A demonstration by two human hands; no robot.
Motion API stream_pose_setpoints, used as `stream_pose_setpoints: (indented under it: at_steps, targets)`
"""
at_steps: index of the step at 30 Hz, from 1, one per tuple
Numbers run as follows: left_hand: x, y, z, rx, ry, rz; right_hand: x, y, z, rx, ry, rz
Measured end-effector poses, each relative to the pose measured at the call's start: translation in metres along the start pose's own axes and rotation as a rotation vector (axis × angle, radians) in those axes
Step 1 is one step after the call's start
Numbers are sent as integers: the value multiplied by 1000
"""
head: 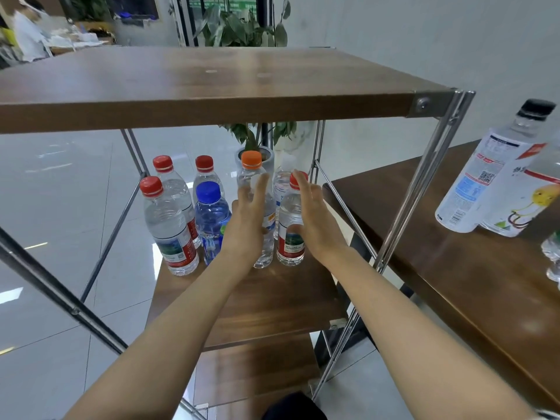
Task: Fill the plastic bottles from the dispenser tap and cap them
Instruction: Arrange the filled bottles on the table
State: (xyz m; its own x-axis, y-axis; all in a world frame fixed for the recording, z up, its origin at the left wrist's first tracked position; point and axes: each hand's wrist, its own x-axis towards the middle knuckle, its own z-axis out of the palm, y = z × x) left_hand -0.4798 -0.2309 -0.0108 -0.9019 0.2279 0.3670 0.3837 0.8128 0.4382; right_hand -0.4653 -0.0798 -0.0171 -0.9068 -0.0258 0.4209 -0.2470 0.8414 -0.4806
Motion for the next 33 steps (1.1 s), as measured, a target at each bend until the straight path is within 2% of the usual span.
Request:
stream_pose_setpoints:
  at_steps: [6, 19, 27, 30, 33]
  targets:
    - [7, -2, 4, 9, -3, -2, 4, -1, -1, 62, -22, 21]
    - [4, 2, -7, 34, -72, -18, 2, -13, -9, -70, -63, 11]
    - [-41, 26, -40, 210, -40, 79, -49, -49, -44, 51, -70, -35]
    - [-67, 42, -54, 206, -99, 75, -74, -62, -63, 67, -77, -24]
    - [-89, 61, -68, 153, -75, 149, -101, -74, -90, 86, -46, 17]
